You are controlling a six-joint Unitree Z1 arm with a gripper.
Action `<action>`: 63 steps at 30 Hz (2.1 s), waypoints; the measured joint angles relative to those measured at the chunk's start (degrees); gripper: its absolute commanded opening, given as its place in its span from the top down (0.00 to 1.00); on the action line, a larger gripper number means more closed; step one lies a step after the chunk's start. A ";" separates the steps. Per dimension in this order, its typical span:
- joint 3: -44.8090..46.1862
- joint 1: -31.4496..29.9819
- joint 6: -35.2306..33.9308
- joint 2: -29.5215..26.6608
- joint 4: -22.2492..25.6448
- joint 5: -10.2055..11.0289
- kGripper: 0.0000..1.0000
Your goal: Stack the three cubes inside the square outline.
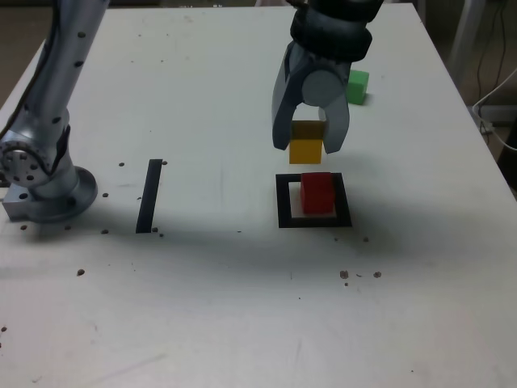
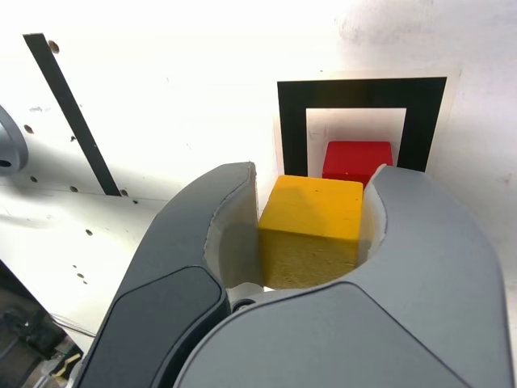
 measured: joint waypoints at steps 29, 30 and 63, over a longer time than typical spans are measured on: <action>0.61 -1.60 -2.38 3.22 -2.98 -1.43 0.72; 0.65 -1.64 -2.38 3.27 -3.09 -1.49 0.72; 6.33 0.25 -2.37 -0.49 -7.89 0.88 0.00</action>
